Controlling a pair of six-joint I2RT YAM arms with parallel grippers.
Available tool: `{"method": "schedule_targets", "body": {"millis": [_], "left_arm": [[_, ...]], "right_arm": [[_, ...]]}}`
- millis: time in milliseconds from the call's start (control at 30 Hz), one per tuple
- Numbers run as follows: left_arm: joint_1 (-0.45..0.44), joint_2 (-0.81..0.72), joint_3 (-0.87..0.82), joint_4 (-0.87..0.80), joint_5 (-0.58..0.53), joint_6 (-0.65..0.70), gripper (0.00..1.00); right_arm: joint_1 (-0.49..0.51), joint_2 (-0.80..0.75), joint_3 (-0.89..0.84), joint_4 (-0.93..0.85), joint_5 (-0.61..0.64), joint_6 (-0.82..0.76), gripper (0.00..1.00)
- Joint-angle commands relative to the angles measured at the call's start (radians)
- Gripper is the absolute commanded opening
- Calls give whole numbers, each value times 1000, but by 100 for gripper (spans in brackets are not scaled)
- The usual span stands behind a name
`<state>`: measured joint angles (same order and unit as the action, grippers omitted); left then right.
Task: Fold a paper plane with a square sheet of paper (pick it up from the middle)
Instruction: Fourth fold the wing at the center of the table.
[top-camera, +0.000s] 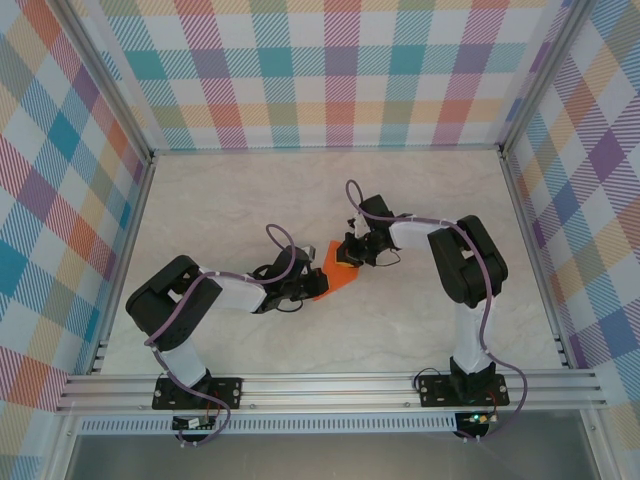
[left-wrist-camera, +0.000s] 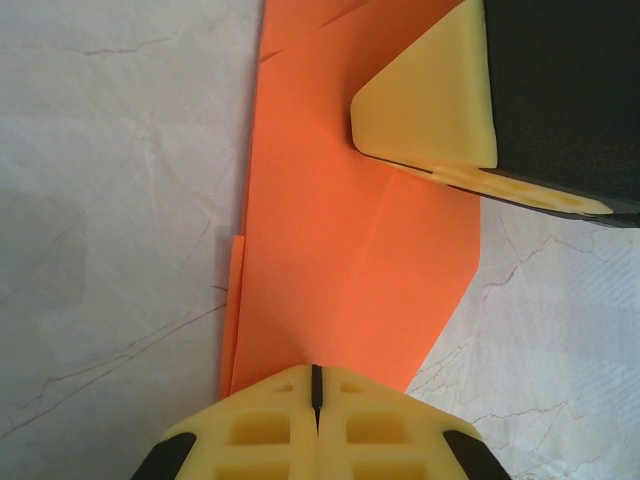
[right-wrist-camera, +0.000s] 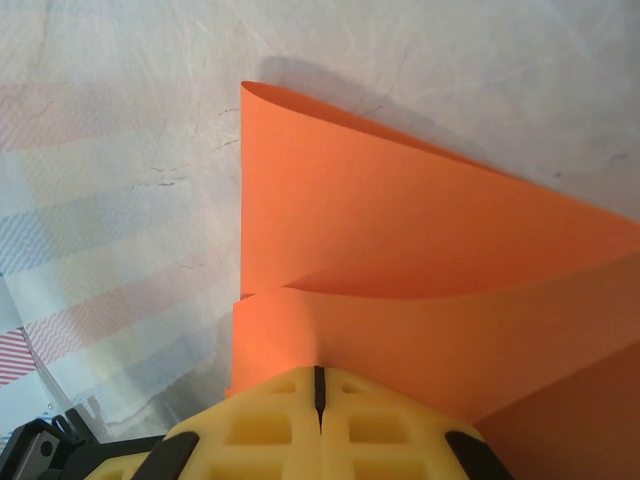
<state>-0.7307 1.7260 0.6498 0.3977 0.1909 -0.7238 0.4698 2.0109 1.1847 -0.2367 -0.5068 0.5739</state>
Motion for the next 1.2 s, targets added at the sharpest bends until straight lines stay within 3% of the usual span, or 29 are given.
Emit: {"method": "schedule_targets", "body": {"millis": [0,1167], "left_arm": [[-7,27,-41,-195,13,14,0],[-17,19,-27,-220,12,19,0]], "right_arm": [[-37,24,26,-4,74,-30,0],[-131,63,55,-20,111,-67,0]]}}
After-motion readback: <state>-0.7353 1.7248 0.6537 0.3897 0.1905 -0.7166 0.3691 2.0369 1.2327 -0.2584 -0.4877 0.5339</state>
